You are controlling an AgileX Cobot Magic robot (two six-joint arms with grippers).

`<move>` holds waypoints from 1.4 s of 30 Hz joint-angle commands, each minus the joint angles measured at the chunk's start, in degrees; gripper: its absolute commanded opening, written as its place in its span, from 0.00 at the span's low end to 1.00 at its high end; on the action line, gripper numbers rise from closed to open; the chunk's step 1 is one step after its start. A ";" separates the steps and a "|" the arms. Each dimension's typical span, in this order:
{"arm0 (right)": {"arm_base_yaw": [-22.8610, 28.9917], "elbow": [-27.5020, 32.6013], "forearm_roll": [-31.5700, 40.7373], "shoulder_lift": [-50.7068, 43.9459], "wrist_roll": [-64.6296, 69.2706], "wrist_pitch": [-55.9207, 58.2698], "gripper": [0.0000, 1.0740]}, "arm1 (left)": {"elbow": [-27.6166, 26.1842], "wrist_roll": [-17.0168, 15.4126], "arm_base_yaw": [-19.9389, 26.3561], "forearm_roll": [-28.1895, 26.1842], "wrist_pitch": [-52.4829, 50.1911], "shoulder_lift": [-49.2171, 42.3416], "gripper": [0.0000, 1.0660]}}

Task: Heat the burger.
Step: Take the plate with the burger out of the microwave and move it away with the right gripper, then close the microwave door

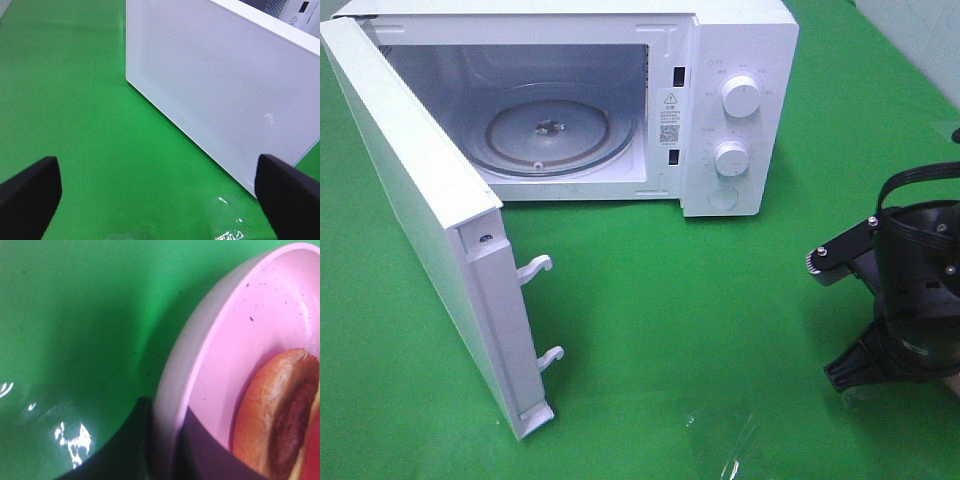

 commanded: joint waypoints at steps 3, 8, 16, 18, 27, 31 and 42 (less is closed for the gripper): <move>-3.67 -0.17 -6.65 6.19 4.58 0.23 0.01 | 0.23 0.00 0.11 -0.40 -0.34 -0.86 0.91; -4.30 -0.17 -7.10 8.25 6.47 0.17 0.04 | 0.23 0.00 0.11 -0.40 -0.34 -0.86 0.91; -4.47 -1.78 -2.46 6.30 2.46 -0.69 0.34 | 0.23 0.00 0.11 -0.40 -0.34 -0.86 0.91; -4.47 -2.35 -0.17 4.53 -0.29 -0.69 0.43 | 0.23 0.00 0.11 -0.40 -0.34 -0.86 0.91; -4.47 -3.04 13.46 -9.80 -12.15 -2.98 0.57 | 0.23 0.00 0.11 -0.40 -0.34 -0.86 0.91; -4.47 -3.04 25.04 -20.23 -28.36 -2.69 0.57 | 0.23 0.00 0.11 -0.40 -0.34 -0.86 0.91; -4.47 -3.04 49.22 -44.29 -57.12 1.49 0.61 | 0.23 0.00 0.11 -0.40 -0.34 -0.86 0.91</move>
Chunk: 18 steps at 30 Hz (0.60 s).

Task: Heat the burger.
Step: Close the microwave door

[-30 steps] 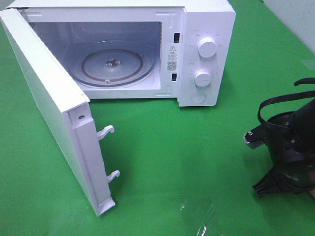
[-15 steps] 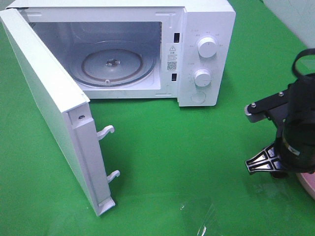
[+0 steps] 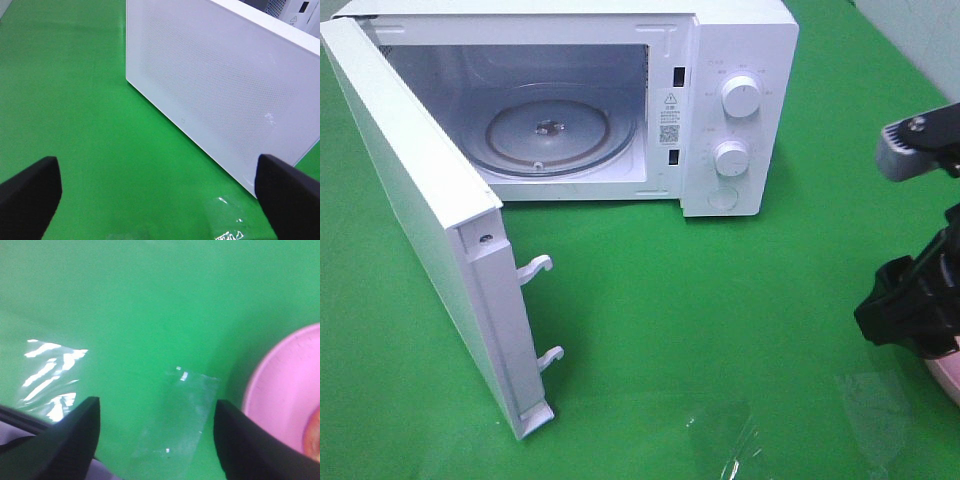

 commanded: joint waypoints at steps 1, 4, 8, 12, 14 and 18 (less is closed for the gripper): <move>-0.40 -0.06 5.27 -7.22 -7.16 2.46 0.61 | 0.23 0.00 0.11 -0.40 -0.34 -0.86 0.91; -0.40 -0.06 6.30 -10.54 -8.88 4.07 0.61 | 0.23 0.00 0.11 -0.40 -0.34 -0.86 0.91; -0.40 -0.06 6.93 -17.88 -10.03 7.91 0.61 | 0.23 0.00 0.11 -0.40 -0.34 -0.86 0.91; -0.40 -0.06 6.93 -21.54 -10.20 10.03 0.64 | 0.23 0.00 0.11 -0.40 -0.34 -0.86 0.91; -0.40 -0.06 6.88 -23.61 -10.31 11.69 0.67 | 0.23 0.00 0.11 -0.40 -0.34 -0.86 0.91; -1.26 2.86 6.70 -32.89 -10.31 13.69 0.73 | 0.23 0.00 0.11 -0.40 -0.34 -0.86 0.91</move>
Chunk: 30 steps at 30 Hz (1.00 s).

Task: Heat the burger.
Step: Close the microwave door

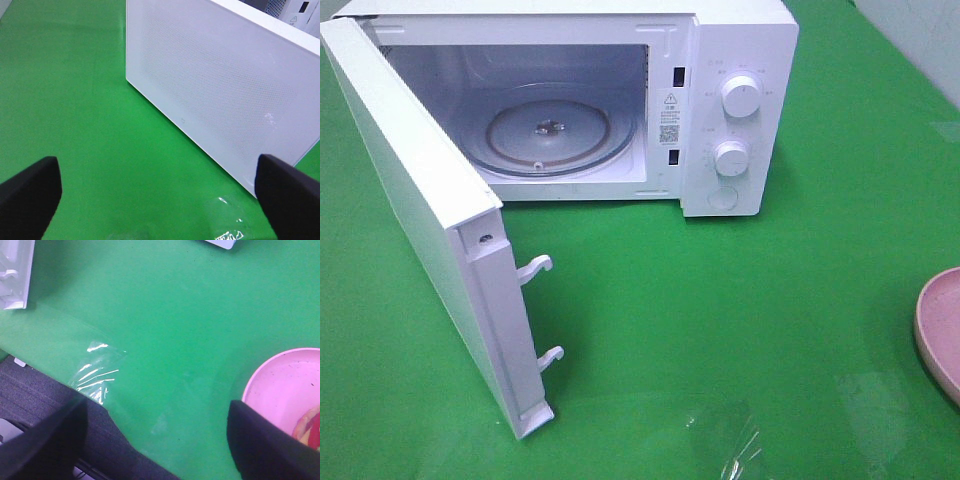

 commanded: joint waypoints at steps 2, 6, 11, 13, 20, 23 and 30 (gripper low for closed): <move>-3.38 2.81 0.17 -6.76 -0.57 1.09 0.72 | 0.23 0.00 0.11 -0.40 -0.34 -0.86 0.91; -8.02 4.53 0.17 -11.46 -0.97 1.20 0.72 | 0.23 0.00 0.11 -0.40 -0.34 -0.86 0.91; -14.78 5.61 0.29 -19.02 -0.97 1.89 0.71 | 0.23 0.00 0.11 -0.40 -0.34 -0.86 0.91; -17.59 5.61 0.29 -22.06 -0.97 1.83 0.71 | 0.23 0.00 0.11 -0.40 -0.34 -0.86 0.91; -25.67 6.02 0.29 -30.02 -0.97 2.12 0.71 | 0.23 0.00 0.11 -0.40 -0.34 -0.86 0.91; -28.76 6.02 0.29 -31.40 -0.97 2.12 0.71 | 0.23 0.00 0.11 -0.40 -0.34 -0.86 0.91; -29.22 6.02 0.40 -31.40 -0.97 2.12 0.71 | 0.23 -0.06 0.11 -0.40 -0.34 -0.74 0.91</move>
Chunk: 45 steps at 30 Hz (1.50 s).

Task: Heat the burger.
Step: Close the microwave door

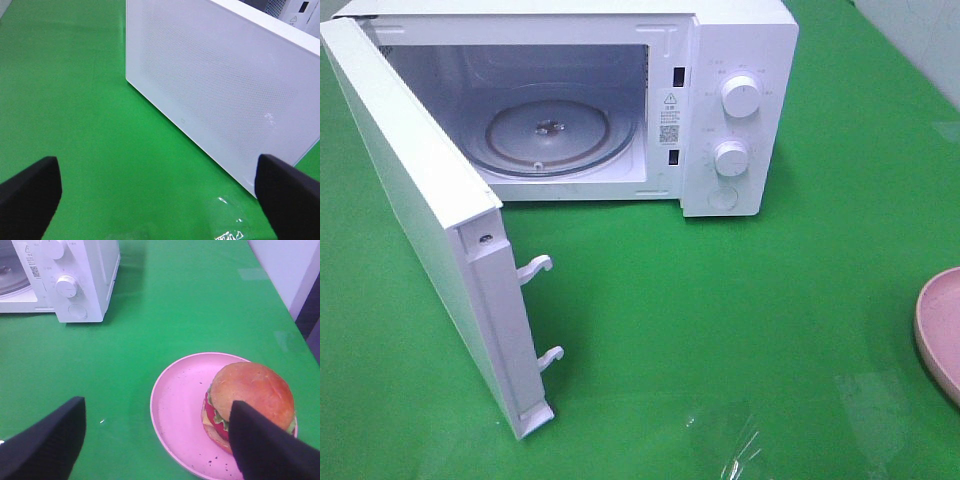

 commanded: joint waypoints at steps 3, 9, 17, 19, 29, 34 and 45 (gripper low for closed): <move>-0.29 0.17 0.34 -1.49 -0.57 -0.34 0.71 | 0.23 -0.06 0.11 -0.40 -0.34 -0.74 0.91; -0.29 0.17 0.34 -1.49 -0.57 -0.34 0.71 | 0.23 -0.06 0.11 -0.40 -0.34 -0.74 0.91; -0.29 0.17 0.34 -1.49 -0.57 -0.34 0.71 | 0.23 -0.06 0.11 -0.40 -0.34 -0.74 0.91; -0.29 0.17 0.34 -1.49 -0.57 -0.34 0.71 | 0.23 -0.06 0.11 -0.40 -0.34 -0.74 0.91; -0.29 0.17 0.34 -1.49 -0.57 -0.34 0.71 | 0.23 -0.06 0.11 -0.40 -0.34 -0.74 0.91; -0.29 0.17 0.34 -1.49 -0.57 -0.34 0.71 | 0.23 -0.06 0.11 -0.40 -0.34 -0.74 0.91; -0.29 0.17 0.34 -1.49 -0.57 -0.34 0.71 | 0.00 -0.97 0.11 -0.46 -0.86 0.06 0.89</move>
